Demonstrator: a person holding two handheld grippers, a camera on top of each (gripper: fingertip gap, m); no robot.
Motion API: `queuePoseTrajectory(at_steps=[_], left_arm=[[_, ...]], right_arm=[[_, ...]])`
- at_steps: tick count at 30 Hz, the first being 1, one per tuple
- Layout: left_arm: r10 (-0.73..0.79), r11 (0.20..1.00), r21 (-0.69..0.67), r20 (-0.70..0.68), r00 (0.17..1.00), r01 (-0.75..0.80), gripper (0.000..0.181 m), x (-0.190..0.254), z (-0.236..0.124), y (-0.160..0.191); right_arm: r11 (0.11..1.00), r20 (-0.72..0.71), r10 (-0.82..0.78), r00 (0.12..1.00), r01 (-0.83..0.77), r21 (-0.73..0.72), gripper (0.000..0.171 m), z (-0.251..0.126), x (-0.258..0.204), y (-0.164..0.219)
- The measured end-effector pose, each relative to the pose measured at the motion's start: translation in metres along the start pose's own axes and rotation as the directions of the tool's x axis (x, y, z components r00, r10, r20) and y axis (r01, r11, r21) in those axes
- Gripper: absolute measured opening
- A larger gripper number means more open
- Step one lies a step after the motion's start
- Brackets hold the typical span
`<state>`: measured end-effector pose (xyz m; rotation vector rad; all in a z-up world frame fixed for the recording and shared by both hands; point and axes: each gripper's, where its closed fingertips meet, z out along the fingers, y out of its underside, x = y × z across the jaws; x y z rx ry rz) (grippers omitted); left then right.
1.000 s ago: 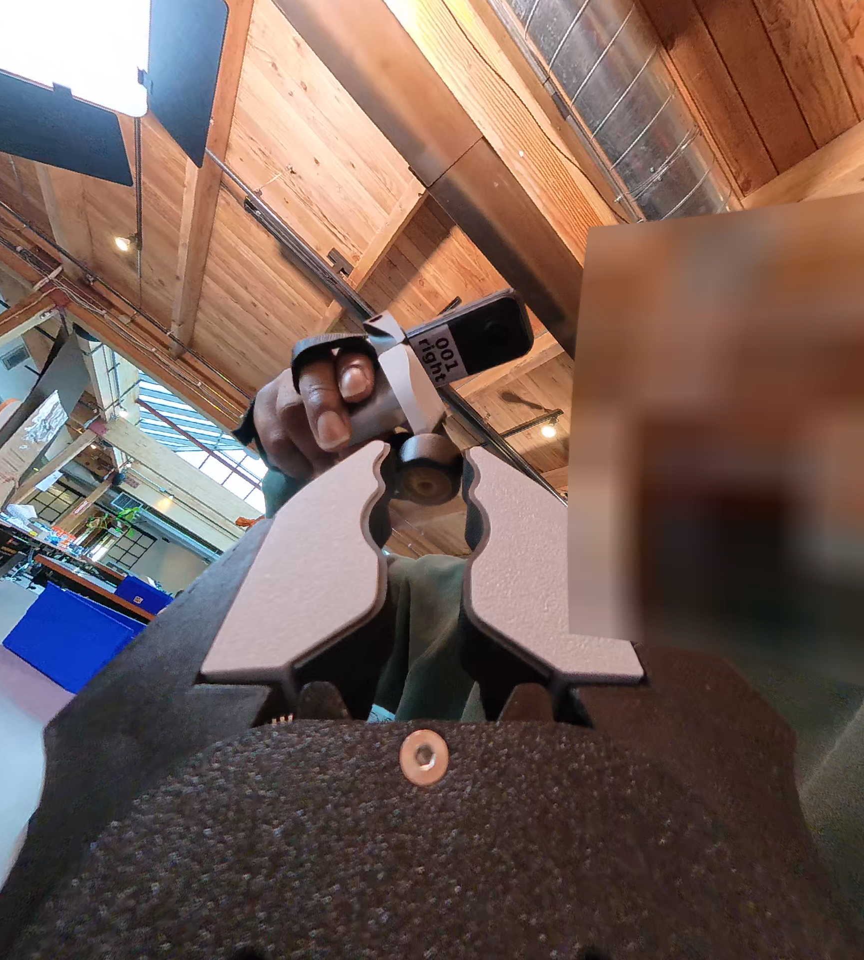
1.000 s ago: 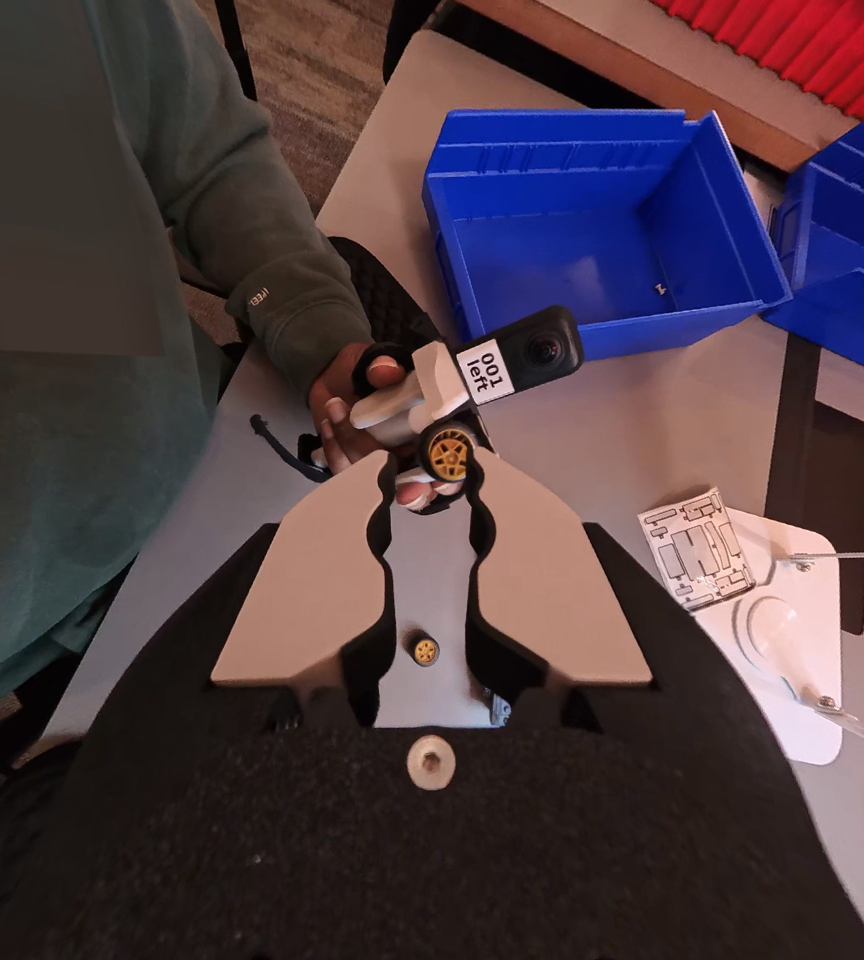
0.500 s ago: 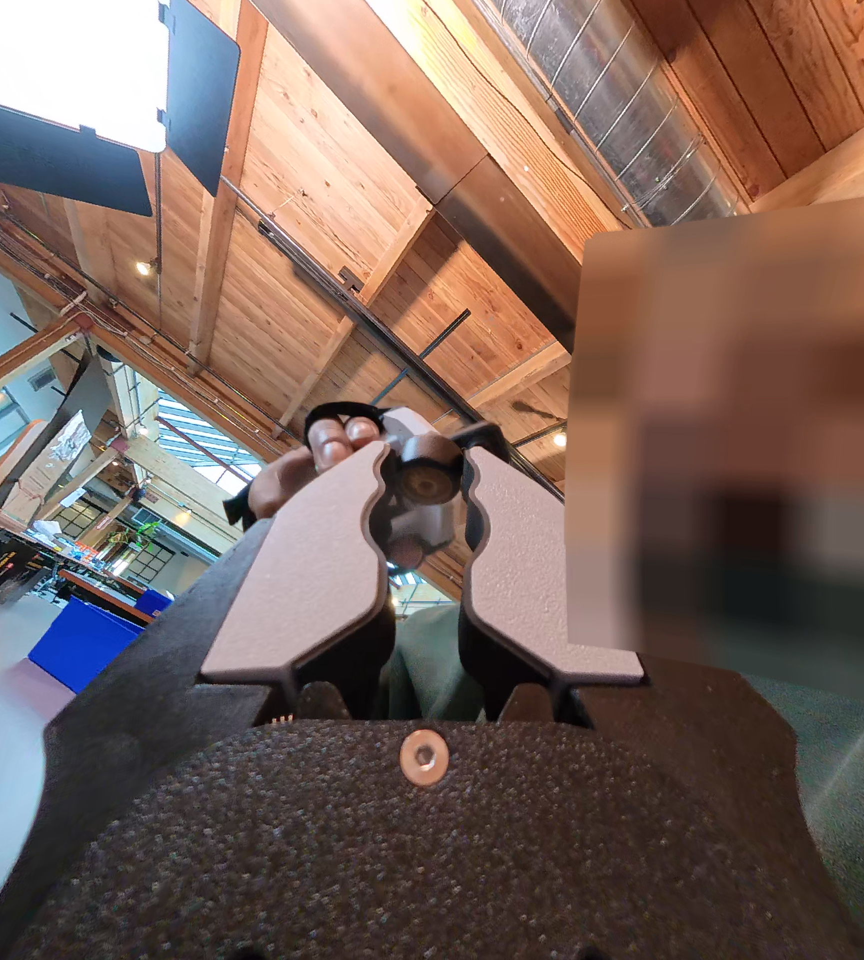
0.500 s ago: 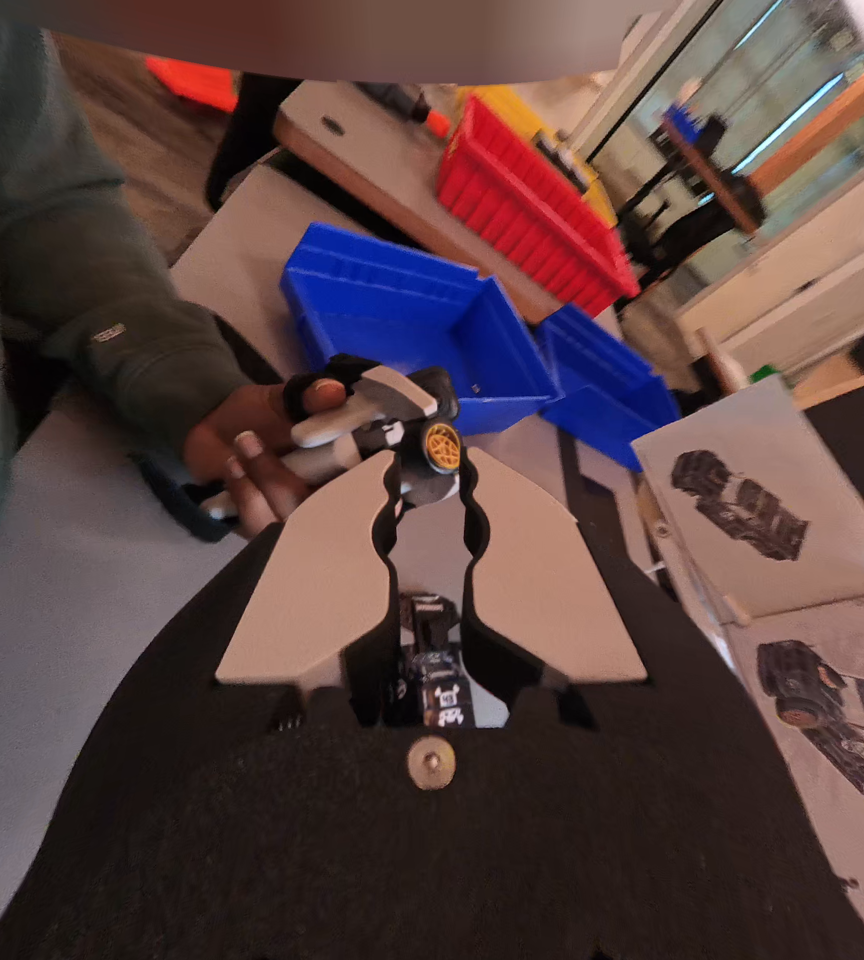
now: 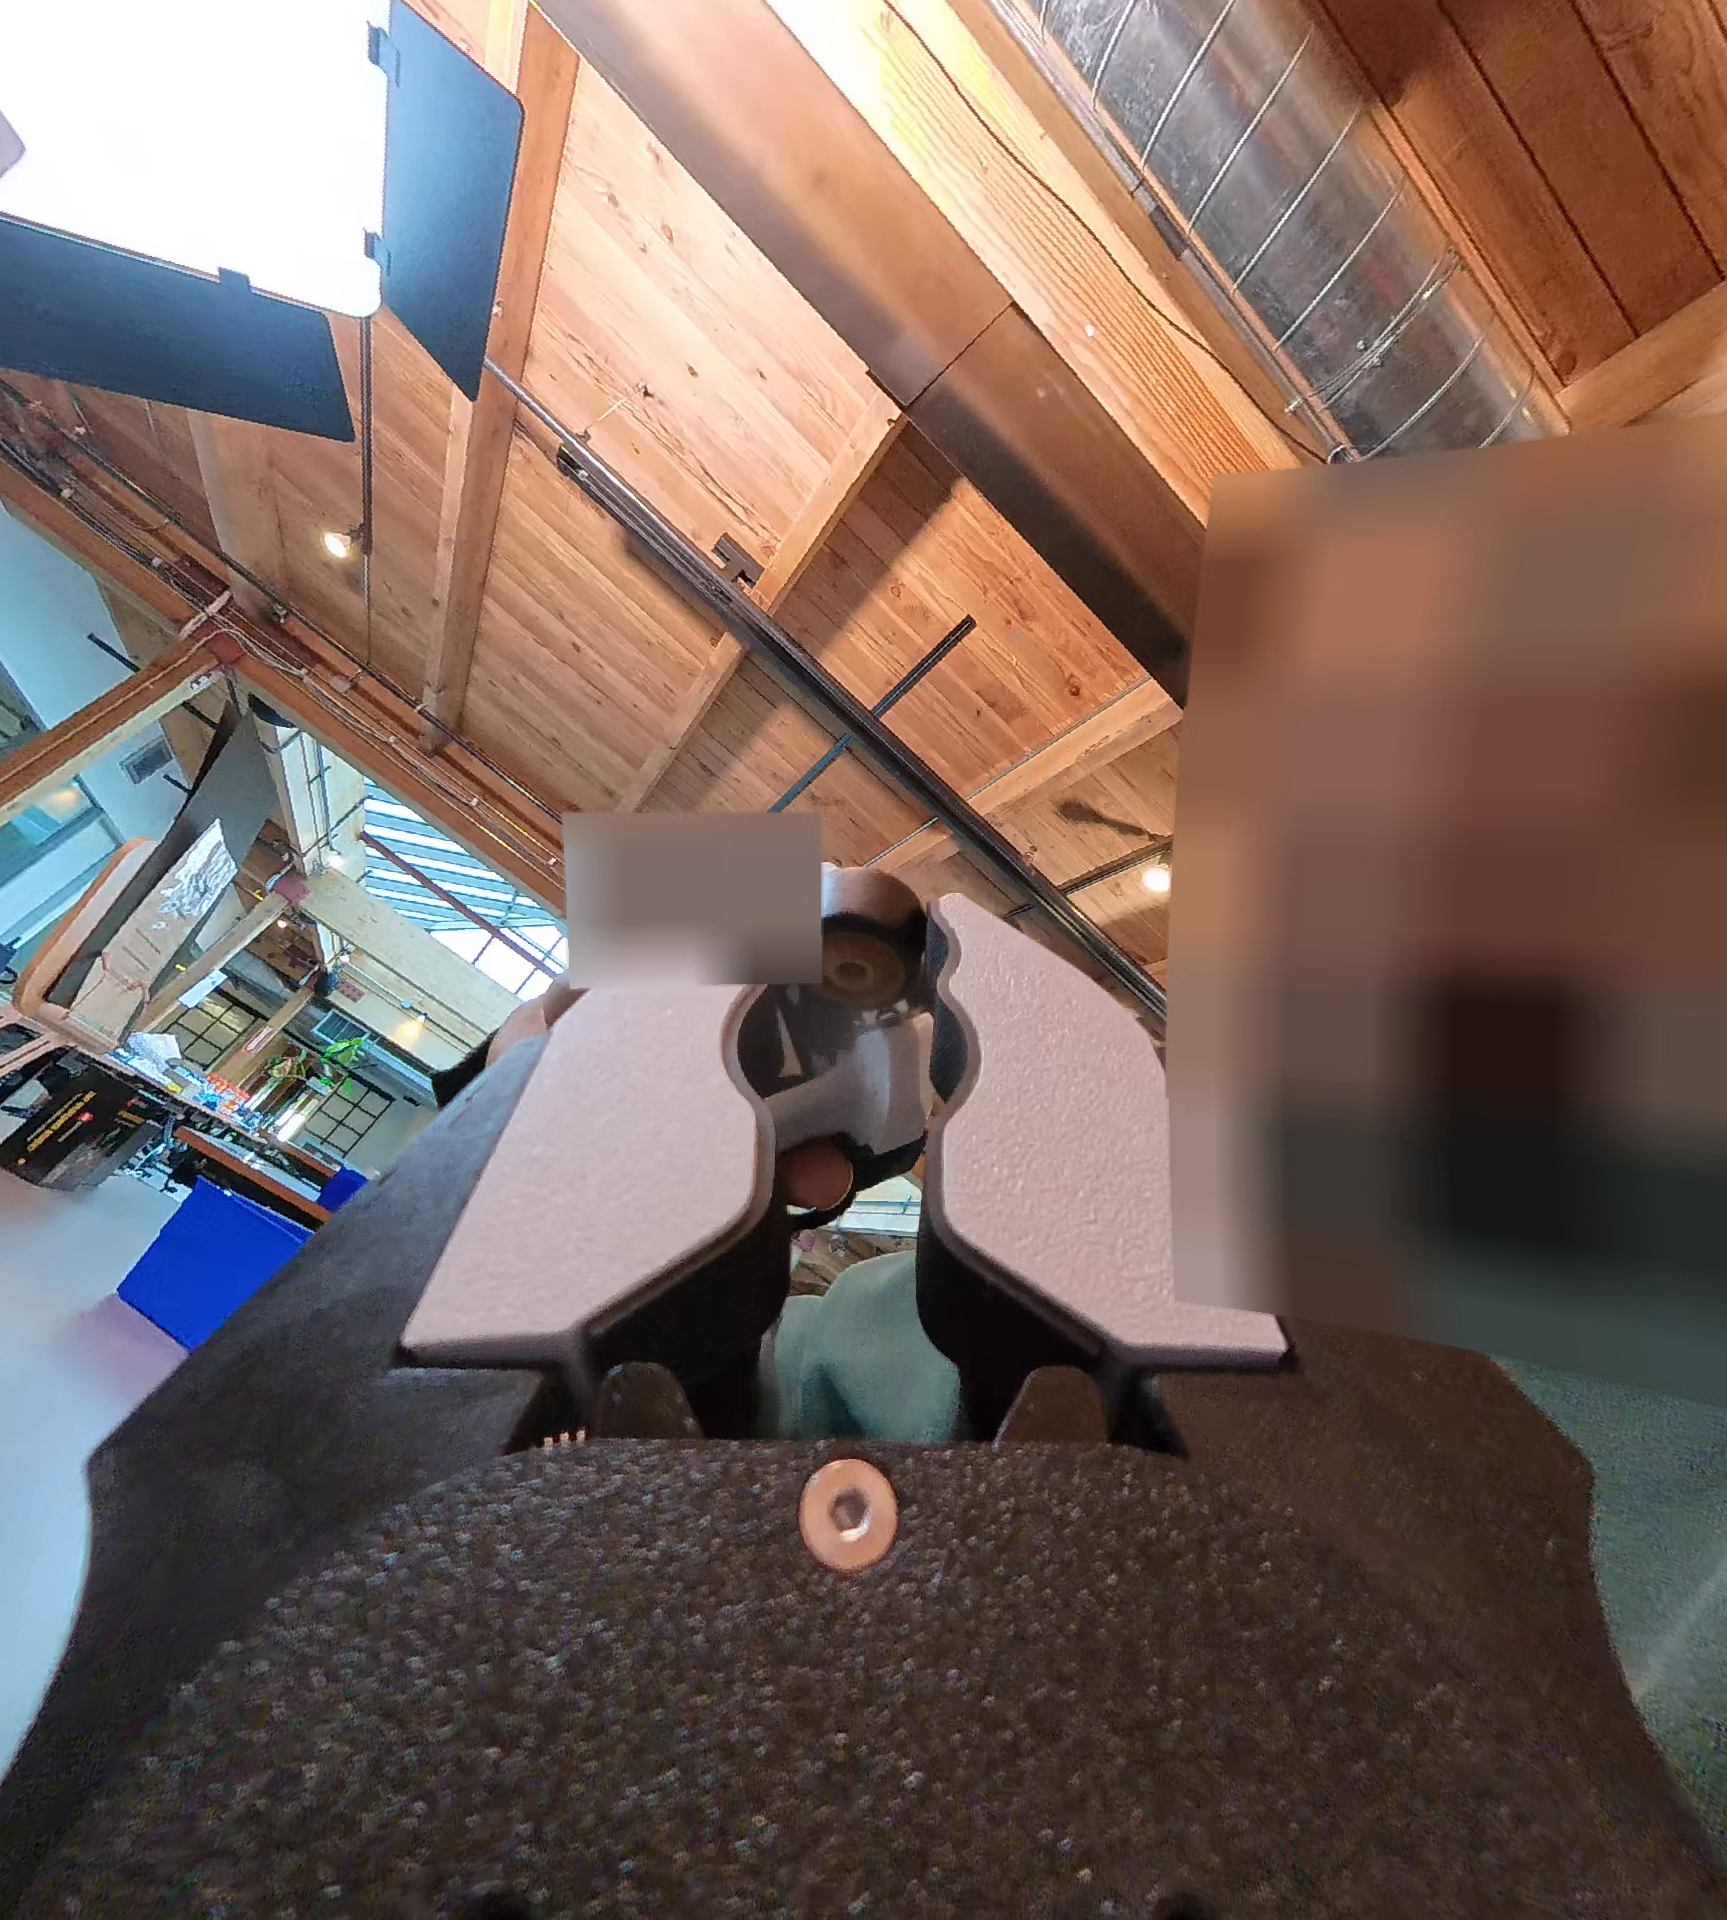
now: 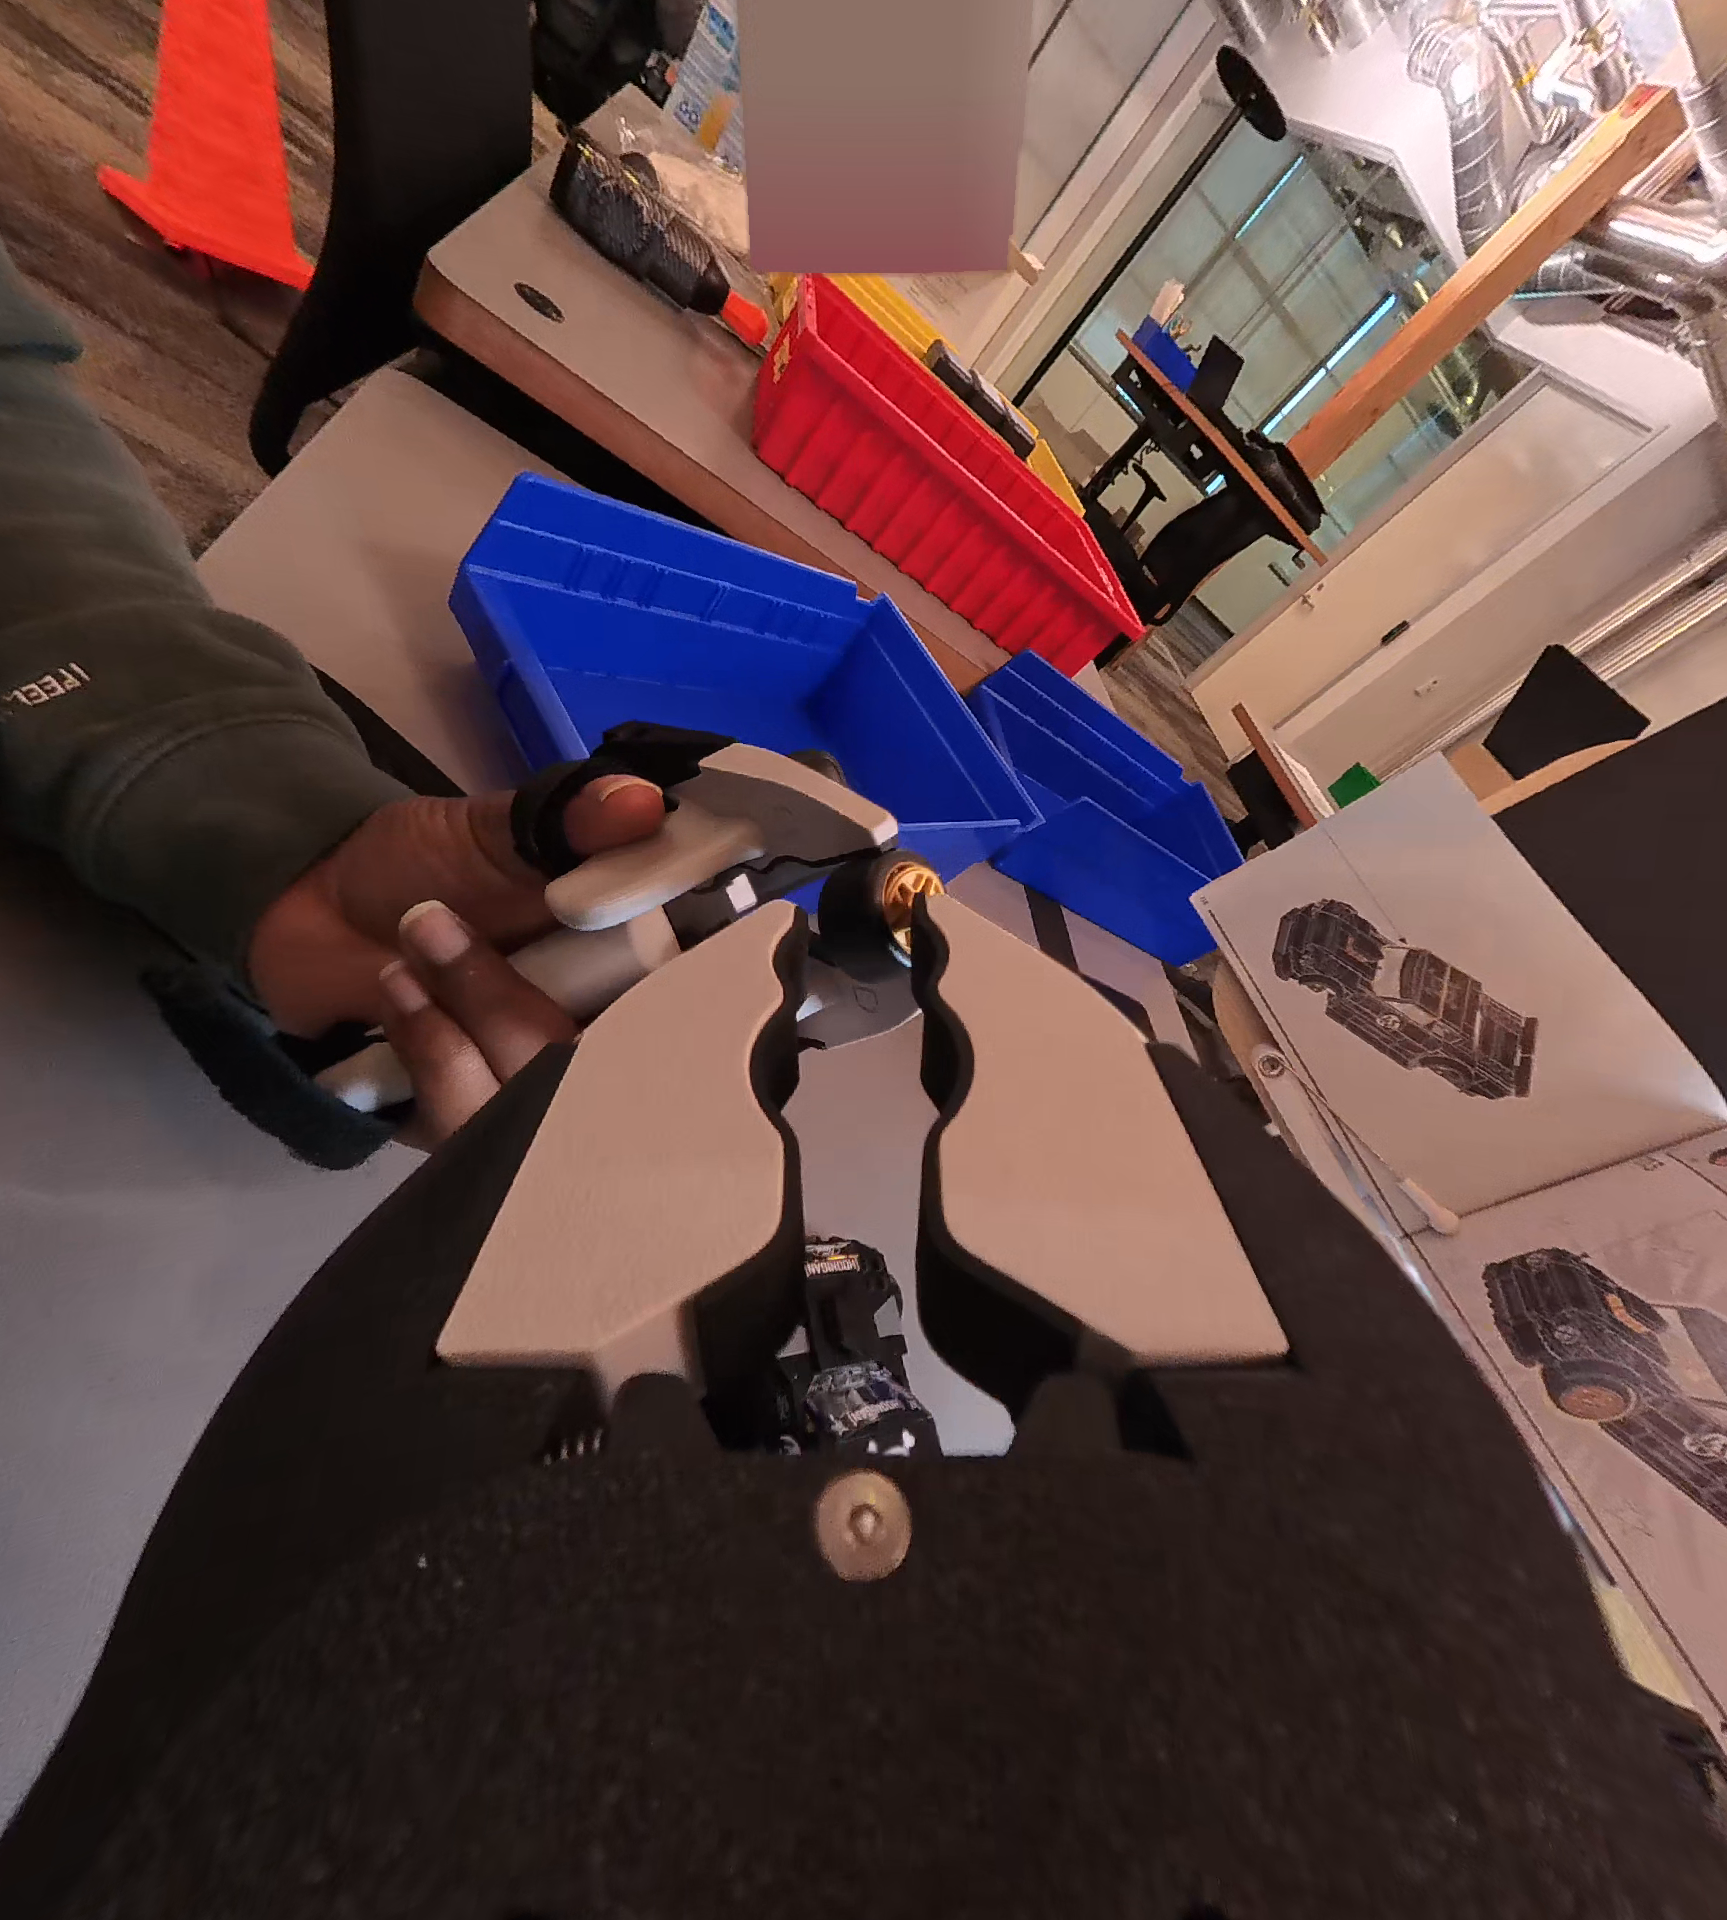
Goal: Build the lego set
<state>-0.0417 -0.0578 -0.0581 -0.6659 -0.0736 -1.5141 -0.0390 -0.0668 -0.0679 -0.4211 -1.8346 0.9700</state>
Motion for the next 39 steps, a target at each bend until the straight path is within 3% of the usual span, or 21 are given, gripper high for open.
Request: queuePoseTrajectory(at_steps=[8,16,22,24,25,26,27,28,30,39], left_arm=[[0.078,0.997,-0.032,0.090,0.993,-0.076,0.025,-0.007,-0.001,0.001],[0.203,0.974,-0.150,0.256,0.945,-0.168,0.025,-0.028,-0.007,0.006],[0.261,0.952,-0.229,0.252,0.932,-0.204,0.025,-0.028,-0.007,0.014],[0.256,0.950,-0.244,0.241,0.936,-0.197,0.020,-0.026,-0.001,0.018],[0.296,0.925,-0.304,0.206,0.933,-0.227,0.000,-0.022,0.008,0.031],[0.361,0.904,-0.326,0.231,0.903,-0.277,0.000,-0.026,0.015,0.032],[0.417,0.891,-0.296,0.240,0.877,-0.344,0.000,-0.024,0.017,0.020],[0.394,0.908,-0.249,0.237,0.888,-0.336,0.000,-0.018,0.014,0.006],[0.443,0.889,-0.262,0.292,0.847,-0.375,0.000,-0.021,-0.001,-0.013],[0.547,0.827,-0.350,0.322,0.773,-0.440,0.000,-0.026,-0.016,-0.024]], right_arm=[[0.997,0.012,-0.012,1.000,0.013,-0.074,0.020,0.000,0.000,0.008],[0.951,0.034,-0.205,0.978,0.207,-0.228,0.020,-0.004,0.001,0.030],[0.968,0.106,-0.123,0.987,0.143,-0.206,0.020,-0.010,-0.007,0.031],[0.968,0.274,-0.060,0.960,0.122,-0.217,0.006,-0.006,-0.043,0.040],[0.959,0.339,-0.060,0.939,0.148,-0.240,0.003,0.001,-0.066,0.049],[0.934,0.297,-0.154,0.942,0.237,-0.268,0.000,0.010,-0.070,0.061],[0.920,0.163,-0.247,0.955,0.284,-0.269,0.000,0.013,-0.054,0.060],[0.935,0.096,-0.233,0.968,0.250,-0.251,0.000,0.007,-0.041,0.055],[0.978,0.153,-0.034,0.988,0.065,-0.200,0.002,-0.007,-0.040,0.046],[0.976,0.036,0.122,0.992,-0.113,-0.185,0.002,-0.026,-0.026,0.069]])
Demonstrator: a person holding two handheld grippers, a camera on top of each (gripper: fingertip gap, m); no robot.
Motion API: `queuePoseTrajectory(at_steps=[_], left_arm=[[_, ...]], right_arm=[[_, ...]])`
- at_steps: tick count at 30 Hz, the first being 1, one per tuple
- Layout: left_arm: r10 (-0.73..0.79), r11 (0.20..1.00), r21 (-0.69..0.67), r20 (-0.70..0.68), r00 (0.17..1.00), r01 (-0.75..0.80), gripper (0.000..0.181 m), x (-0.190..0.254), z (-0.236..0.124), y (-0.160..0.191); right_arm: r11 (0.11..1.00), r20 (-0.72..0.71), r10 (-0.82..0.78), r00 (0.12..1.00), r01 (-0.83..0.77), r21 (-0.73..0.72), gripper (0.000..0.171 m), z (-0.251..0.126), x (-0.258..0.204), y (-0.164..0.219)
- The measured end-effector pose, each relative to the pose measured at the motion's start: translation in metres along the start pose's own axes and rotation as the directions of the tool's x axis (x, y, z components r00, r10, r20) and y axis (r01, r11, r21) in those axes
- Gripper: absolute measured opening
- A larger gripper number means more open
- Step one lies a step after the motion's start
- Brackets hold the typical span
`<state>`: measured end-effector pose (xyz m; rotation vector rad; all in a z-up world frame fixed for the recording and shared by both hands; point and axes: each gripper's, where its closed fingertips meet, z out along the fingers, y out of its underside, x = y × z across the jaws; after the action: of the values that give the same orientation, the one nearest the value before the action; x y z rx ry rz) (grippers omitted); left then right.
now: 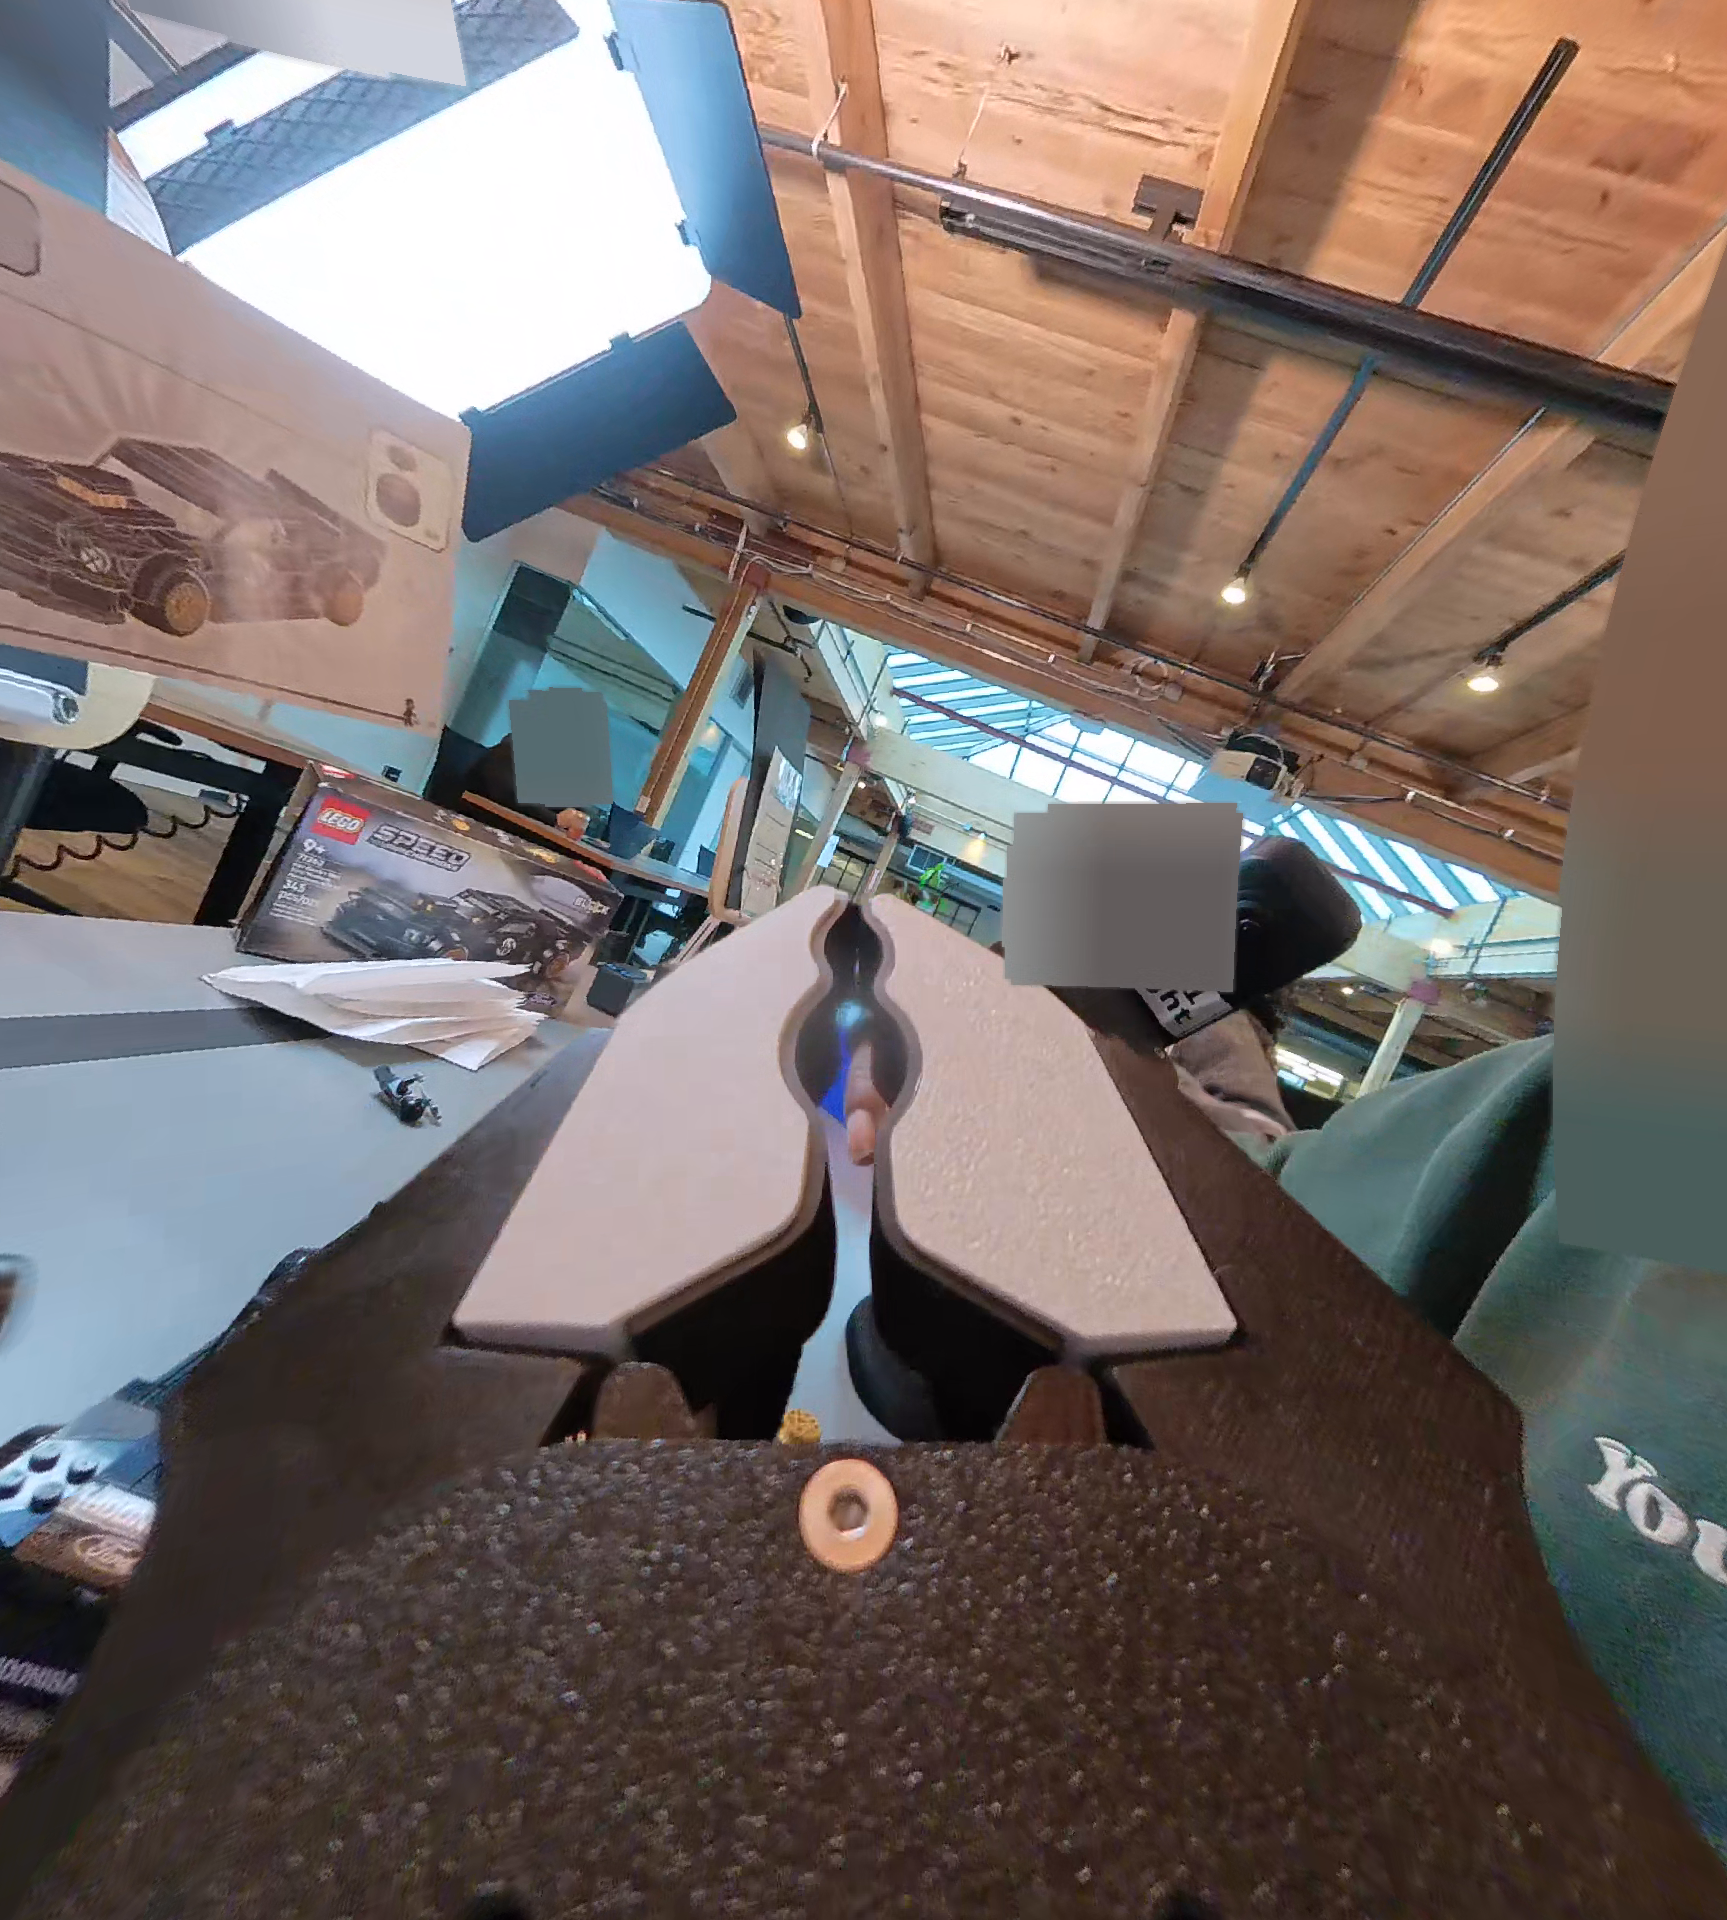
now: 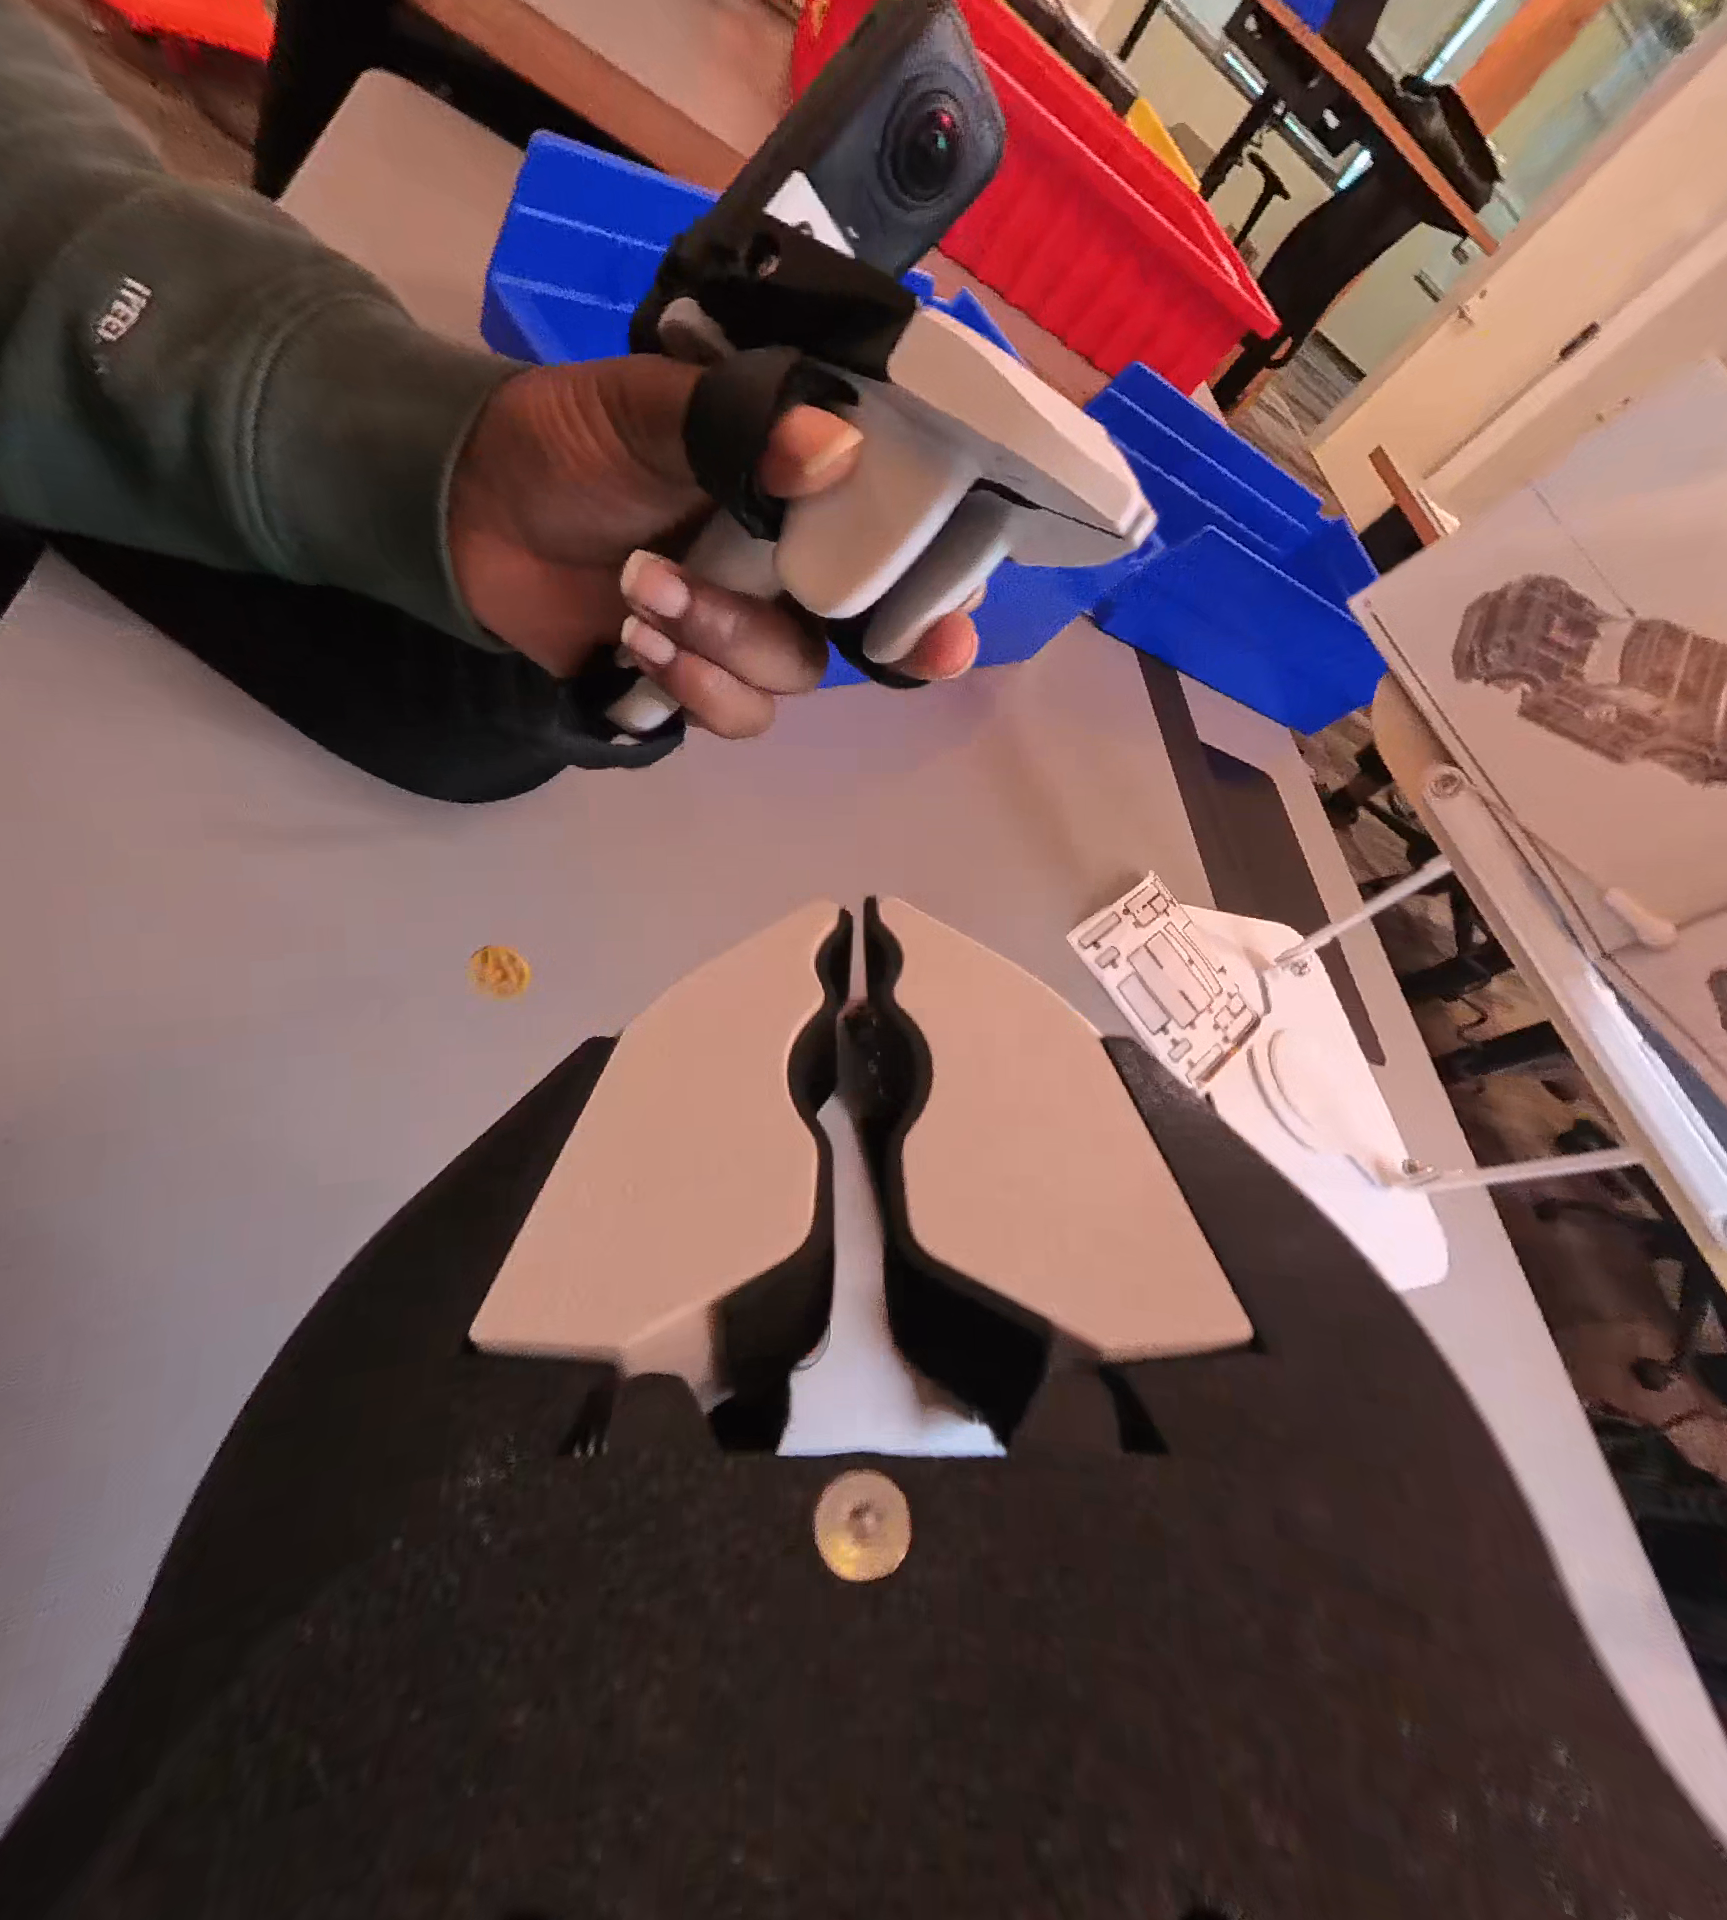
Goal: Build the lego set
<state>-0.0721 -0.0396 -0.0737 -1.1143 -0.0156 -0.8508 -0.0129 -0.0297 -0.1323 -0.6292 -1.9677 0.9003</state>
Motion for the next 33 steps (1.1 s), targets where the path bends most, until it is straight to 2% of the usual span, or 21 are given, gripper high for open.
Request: queuePoseTrajectory(at_steps=[9,21,33], left_arm=[[0.030,0.999,-0.039,0.029,0.999,-0.029,0.000,-0.006,0.003,0.008],[0.050,0.995,-0.084,0.059,0.997,-0.045,0.000,-0.012,0.002,0.019],[0.226,0.959,-0.199,0.100,0.969,-0.203,0.000,-0.015,-0.001,0.030]], right_arm=[[0.993,-0.039,0.119,0.992,-0.119,0.013,0.007,-0.007,0.014,0.018],[0.983,-0.077,0.183,0.980,-0.181,0.026,0.010,-0.009,0.024,0.024],[0.962,-0.123,0.272,0.954,-0.270,0.040,0.017,-0.016,0.030,0.038]])
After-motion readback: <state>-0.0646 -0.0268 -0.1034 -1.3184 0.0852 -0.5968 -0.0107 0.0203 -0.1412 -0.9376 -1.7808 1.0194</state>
